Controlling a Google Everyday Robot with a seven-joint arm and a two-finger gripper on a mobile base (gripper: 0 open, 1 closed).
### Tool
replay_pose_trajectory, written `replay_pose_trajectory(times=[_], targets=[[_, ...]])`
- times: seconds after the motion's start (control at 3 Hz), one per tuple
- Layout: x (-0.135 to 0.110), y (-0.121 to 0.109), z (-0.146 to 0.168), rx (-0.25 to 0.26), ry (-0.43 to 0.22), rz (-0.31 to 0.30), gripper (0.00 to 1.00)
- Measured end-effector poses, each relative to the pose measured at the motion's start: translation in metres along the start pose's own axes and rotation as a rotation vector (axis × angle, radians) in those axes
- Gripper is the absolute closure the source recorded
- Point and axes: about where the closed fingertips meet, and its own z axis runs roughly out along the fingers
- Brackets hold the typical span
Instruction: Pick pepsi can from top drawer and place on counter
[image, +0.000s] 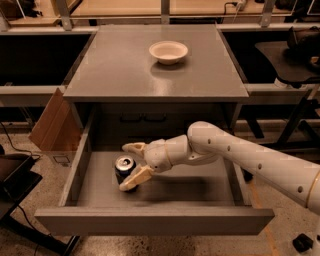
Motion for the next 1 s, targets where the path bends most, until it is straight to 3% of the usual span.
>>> replay_pose_trajectory(times=[0.33, 0.67, 1.0], targets=[[-0.002, 0.003, 0.014, -0.027, -0.024, -0.012, 0.44], [-0.026, 0.010, 0.022, -0.028, -0.055, -0.021, 0.67], [-0.099, 0.005, 0.012, 0.053, -0.034, -0.026, 0.98]])
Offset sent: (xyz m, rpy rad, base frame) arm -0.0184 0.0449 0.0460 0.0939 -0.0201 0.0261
